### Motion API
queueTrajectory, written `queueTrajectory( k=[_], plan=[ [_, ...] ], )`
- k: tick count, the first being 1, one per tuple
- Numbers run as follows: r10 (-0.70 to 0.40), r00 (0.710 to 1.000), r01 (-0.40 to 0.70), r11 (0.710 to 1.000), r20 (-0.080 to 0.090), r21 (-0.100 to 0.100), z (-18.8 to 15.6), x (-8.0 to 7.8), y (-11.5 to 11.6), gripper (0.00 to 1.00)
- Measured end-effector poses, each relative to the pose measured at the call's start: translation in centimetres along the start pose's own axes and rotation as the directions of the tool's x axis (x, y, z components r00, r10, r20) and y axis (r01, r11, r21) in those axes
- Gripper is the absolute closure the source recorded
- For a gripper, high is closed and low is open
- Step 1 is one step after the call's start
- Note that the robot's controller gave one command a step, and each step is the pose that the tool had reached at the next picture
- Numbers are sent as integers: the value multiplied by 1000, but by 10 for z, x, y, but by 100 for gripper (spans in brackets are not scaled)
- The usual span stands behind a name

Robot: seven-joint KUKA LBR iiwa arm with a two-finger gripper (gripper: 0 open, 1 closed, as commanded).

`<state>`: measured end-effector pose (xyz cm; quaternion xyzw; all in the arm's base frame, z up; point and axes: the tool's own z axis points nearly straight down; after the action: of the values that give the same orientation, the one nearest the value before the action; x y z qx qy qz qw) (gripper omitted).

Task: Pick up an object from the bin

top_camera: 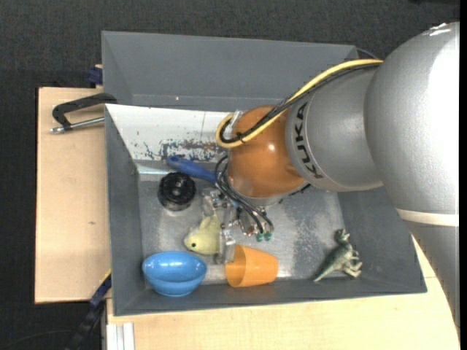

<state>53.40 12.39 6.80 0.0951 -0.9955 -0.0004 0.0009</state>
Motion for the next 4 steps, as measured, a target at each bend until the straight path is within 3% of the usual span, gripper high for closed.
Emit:
queueTrajectory(
  k=[1,2,3,4],
  plan=[
    [2,1000,-2,1000,18,-2,-7,-6,0,100],
    [-349,937,349,937,14,5,-170,-9,-3,100],
    [-348,937,348,937,8,2,-167,-7,-2,0],
    [-500,866,500,866,21,10,-33,2,-1,0]
  ],
)
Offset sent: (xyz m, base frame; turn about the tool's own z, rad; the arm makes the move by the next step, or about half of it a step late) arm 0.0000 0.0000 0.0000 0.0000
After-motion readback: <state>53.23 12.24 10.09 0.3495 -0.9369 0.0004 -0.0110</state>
